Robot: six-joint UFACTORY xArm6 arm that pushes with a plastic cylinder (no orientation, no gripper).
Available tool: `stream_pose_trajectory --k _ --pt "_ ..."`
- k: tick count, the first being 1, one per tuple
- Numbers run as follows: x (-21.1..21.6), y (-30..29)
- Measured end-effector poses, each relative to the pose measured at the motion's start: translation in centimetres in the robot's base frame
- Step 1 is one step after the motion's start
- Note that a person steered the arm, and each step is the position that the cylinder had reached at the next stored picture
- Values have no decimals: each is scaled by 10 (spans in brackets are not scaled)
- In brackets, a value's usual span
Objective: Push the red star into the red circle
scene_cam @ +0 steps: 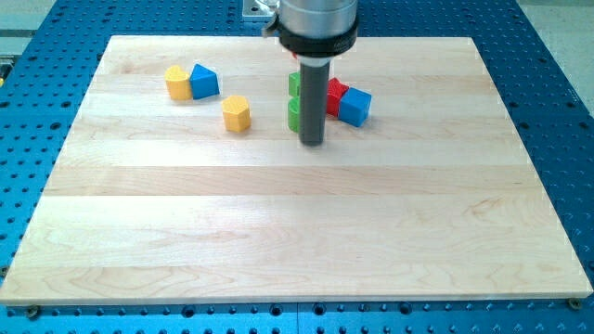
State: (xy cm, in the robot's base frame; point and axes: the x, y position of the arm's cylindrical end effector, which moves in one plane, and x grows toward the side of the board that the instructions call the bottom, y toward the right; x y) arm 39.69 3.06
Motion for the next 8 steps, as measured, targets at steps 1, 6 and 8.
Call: stream_pose_trajectory --k 1,6,8 --pt "-45 23" --pt "-118 51" --pt "-152 80"
